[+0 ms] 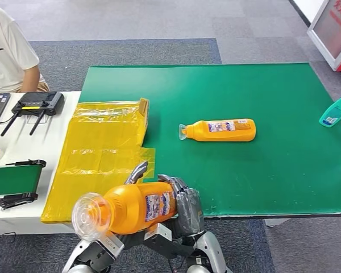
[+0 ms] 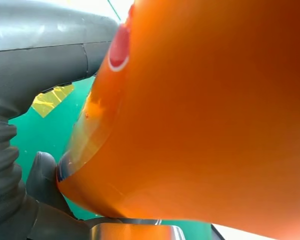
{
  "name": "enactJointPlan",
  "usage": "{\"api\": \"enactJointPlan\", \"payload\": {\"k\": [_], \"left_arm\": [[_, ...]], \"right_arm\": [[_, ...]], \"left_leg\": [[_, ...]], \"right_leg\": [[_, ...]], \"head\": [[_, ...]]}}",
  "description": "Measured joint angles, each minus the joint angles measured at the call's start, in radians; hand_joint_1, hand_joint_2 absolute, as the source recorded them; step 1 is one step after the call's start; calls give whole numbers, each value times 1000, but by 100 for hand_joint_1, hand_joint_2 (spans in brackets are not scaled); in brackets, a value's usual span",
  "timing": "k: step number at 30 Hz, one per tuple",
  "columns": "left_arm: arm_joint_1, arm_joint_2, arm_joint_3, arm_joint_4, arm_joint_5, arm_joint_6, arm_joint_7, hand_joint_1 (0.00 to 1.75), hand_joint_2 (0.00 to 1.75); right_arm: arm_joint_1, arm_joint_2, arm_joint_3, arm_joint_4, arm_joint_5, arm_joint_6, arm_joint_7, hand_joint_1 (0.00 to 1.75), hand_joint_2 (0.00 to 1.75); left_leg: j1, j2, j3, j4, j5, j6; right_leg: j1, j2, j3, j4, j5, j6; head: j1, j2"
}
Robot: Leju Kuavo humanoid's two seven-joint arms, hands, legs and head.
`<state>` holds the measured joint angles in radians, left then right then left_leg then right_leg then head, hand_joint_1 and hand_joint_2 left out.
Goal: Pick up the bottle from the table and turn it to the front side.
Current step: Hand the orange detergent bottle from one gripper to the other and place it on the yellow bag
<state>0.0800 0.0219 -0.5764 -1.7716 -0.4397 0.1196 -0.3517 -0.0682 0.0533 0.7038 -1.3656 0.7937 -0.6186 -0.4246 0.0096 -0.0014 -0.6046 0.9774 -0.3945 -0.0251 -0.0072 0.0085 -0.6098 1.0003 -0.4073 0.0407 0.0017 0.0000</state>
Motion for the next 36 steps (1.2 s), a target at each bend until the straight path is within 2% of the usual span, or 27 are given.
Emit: {"api": "enactJointPlan", "payload": {"k": [14,17,18,22,23,26,34,35,36], "left_arm": [[-12,9,-9,0,28,3,0,0,175],[-15,11,-10,0,32,3,0,5,175],[-17,12,-11,0,33,3,0,17,175],[-21,15,-16,1,38,6,-1,150,175],[-21,17,-16,1,38,7,-1,163,175],[-21,20,-17,4,39,12,-1,175,175],[-23,23,-12,8,38,27,0,175,175],[-24,24,-12,10,38,29,0,175,175],[-24,24,-12,11,38,31,0,175,175]], "right_arm": [[-10,7,8,27,-27,8,-3,175,175],[-12,8,9,29,-32,10,-3,175,175],[-12,8,9,29,-34,12,-2,175,175],[-14,10,13,36,-65,35,-2,175,175],[-15,11,14,41,-77,42,-4,175,175],[-20,15,17,59,-100,55,-11,175,175],[-31,23,24,99,-119,61,-27,175,175],[-32,23,25,101,-120,62,-27,145,175],[-32,23,25,102,-121,64,-27,101,175]], "left_leg": [[0,0,0,0,0,0],[0,0,0,0,0,0],[0,0,0,0,0,0],[0,0,0,0,0,0],[0,0,0,0,0,0],[0,0,0,0,0,0],[0,0,0,0,0,0],[0,0,0,0,0,0],[0,0,0,0,0,0]], "right_leg": [[0,0,0,0,0,0],[0,0,0,0,0,0],[0,0,0,0,0,0],[0,0,0,0,0,0],[0,0,0,0,0,0],[0,0,-1,0,0,0],[0,0,-1,0,0,0],[0,0,-1,0,0,0],[0,0,-1,0,0,0]], "head": [[0,0],[0,0],[0,0],[0,0],[0,0],[0,0],[0,0],[0,0],[0,0]]}}
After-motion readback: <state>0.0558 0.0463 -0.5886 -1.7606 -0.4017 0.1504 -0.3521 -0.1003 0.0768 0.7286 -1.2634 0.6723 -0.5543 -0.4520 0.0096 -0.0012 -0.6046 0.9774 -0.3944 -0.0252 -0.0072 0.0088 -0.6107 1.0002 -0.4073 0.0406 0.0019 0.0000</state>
